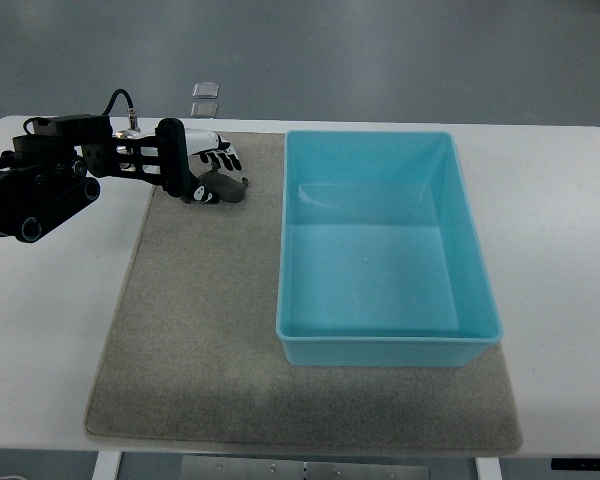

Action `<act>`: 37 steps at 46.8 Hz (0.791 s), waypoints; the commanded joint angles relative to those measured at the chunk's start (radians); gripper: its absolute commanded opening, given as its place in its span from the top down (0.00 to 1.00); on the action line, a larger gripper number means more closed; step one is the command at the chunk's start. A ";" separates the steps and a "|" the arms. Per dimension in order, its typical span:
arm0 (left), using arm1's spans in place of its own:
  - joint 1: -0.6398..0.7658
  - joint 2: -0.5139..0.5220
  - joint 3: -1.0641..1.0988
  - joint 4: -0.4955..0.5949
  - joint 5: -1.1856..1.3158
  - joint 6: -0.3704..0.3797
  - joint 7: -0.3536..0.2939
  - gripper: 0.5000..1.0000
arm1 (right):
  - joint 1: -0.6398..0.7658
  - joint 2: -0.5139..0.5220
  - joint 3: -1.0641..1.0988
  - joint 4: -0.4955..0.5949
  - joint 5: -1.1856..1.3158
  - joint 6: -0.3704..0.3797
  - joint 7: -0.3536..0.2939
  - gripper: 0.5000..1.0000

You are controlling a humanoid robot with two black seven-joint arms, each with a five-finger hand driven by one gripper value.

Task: Place brown hippo in blue box with left hand
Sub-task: 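Close the left hand fingers around the brown hippo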

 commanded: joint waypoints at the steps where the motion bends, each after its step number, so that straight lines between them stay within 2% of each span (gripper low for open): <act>1: 0.000 0.000 0.000 -0.002 0.003 0.000 0.000 0.75 | 0.000 0.000 0.000 0.000 0.000 0.000 0.000 0.13; 5: 0.000 0.000 0.000 -0.002 0.005 0.000 0.000 0.76 | 0.000 0.000 0.000 0.000 0.000 0.000 0.000 0.13; 16: -0.002 0.002 0.000 -0.004 0.025 0.000 0.000 1.00 | 0.000 0.000 0.000 0.000 0.000 0.000 0.000 0.13; 37: -0.034 0.014 -0.002 -0.004 0.019 -0.002 0.000 1.00 | 0.000 0.000 0.000 0.000 0.000 0.000 0.000 0.13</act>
